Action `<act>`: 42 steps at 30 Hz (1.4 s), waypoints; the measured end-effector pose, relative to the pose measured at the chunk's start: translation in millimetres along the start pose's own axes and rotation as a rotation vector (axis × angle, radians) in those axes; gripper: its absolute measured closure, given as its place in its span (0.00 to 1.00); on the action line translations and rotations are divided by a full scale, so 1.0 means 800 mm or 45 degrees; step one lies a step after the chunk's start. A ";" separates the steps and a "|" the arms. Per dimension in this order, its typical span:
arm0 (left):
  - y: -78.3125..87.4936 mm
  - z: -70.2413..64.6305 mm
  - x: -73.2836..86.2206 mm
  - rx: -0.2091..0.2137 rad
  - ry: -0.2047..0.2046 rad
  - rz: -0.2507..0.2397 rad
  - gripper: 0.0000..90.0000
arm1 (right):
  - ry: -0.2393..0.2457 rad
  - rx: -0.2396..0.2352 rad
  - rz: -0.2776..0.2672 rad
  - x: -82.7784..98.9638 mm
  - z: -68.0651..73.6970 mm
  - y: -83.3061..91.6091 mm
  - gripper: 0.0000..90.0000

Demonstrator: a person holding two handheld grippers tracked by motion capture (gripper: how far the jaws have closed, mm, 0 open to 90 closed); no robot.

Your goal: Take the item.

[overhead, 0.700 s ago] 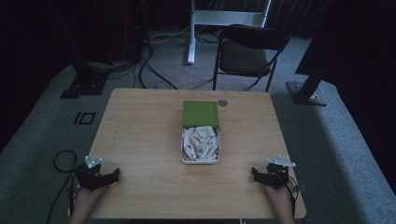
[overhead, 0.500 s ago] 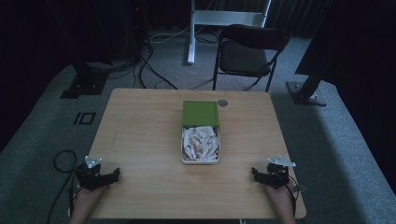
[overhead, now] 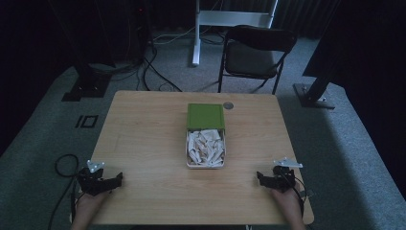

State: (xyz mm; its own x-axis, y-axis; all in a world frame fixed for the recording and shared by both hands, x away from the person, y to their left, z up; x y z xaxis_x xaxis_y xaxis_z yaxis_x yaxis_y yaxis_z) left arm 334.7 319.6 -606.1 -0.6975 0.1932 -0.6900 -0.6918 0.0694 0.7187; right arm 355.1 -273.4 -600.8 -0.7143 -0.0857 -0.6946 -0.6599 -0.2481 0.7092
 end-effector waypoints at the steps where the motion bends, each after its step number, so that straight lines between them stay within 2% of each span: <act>1: 0.000 0.000 0.000 0.000 0.000 0.000 0.03 | 0.004 -0.003 -0.004 -0.002 0.002 0.001 0.14; 6: 0.000 0.000 0.000 0.000 0.000 0.000 0.03 | 0.005 -0.058 -0.052 -0.021 0.013 0.012 0.15; 17: 0.000 0.000 0.000 0.000 0.003 -0.003 0.03 | 0.039 -0.095 -0.118 -0.063 0.029 0.031 0.15; 25: 0.000 0.000 0.000 0.000 0.003 -0.003 0.03 | 0.070 -0.144 -0.152 -0.087 0.044 0.042 0.15; 42: 0.000 0.000 0.000 0.001 0.002 -0.001 0.03 | 0.164 -0.252 -0.200 -0.137 0.098 0.050 0.15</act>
State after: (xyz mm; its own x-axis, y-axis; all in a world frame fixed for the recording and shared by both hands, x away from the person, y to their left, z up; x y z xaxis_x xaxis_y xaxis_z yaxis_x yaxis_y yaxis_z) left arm 334.8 319.5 -606.0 -0.6974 0.1915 -0.6907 -0.6922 0.0700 0.7183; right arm 388.4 -198.2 -486.6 -0.5633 -0.1500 -0.8125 -0.6927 -0.4503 0.5633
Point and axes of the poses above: each handheld gripper's, and its own axes: y roughly backward along the jaws, x roughly out of its underside, z roughly to its left, the point moved 8 cm from there along -y, roughly forward along the jaws, and after that the axes turned 6 degrees about -y, right-handed, at the moved point
